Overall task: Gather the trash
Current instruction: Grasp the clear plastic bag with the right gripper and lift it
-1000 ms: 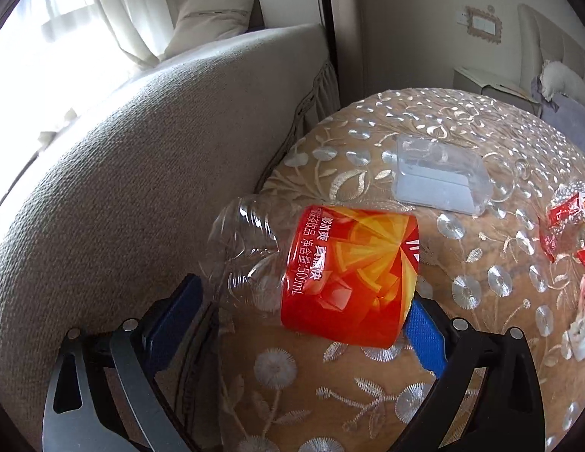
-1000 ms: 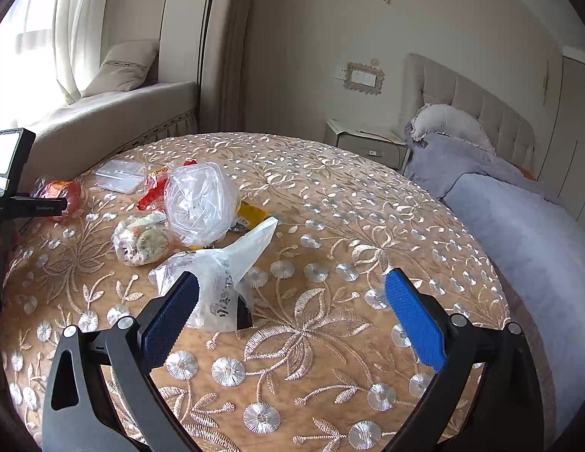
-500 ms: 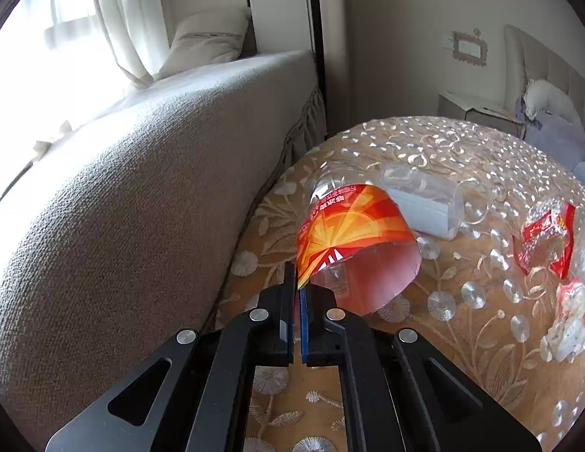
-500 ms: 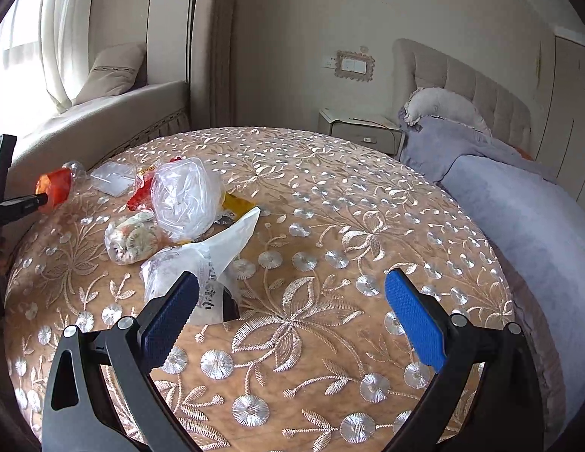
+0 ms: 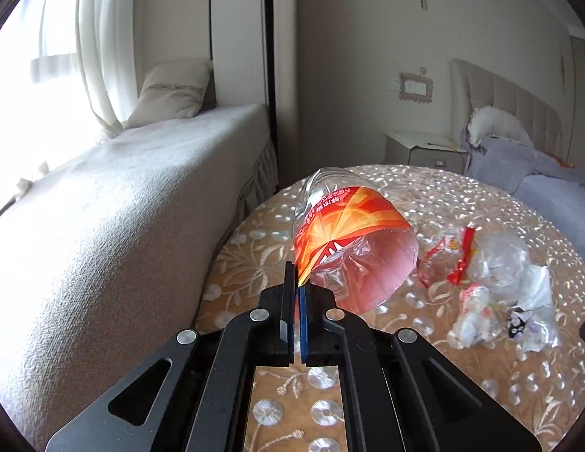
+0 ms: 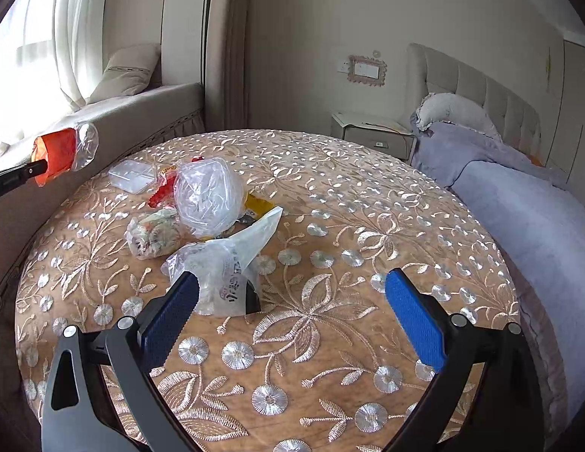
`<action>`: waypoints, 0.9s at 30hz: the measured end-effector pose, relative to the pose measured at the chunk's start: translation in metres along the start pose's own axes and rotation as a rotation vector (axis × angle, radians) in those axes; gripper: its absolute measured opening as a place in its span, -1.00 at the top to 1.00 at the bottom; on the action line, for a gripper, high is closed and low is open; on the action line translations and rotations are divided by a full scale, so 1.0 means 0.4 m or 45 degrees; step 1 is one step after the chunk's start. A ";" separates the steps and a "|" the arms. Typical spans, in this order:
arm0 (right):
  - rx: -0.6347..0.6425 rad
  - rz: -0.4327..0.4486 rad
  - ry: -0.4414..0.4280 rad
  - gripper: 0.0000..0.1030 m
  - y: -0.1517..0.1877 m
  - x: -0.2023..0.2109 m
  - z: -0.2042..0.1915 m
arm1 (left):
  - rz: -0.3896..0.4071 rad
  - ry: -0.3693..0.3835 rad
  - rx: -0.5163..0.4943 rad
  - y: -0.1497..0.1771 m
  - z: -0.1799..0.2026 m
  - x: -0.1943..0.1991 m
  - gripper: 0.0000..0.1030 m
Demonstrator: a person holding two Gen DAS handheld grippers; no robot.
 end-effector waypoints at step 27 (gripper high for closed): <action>0.091 0.030 -0.173 0.36 -0.025 0.105 -0.081 | 0.136 0.180 -0.128 0.002 0.148 0.171 0.98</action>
Point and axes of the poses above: each gripper's, at about its wrist camera, not at the fingertips, and x roughly against the way its jaws point, z to its right, y to its underside, the point moved 4 cm from there along -x, roughly the way its jaws point, and after that the axes turned 15 degrees about -x, right-handed, at the moved point
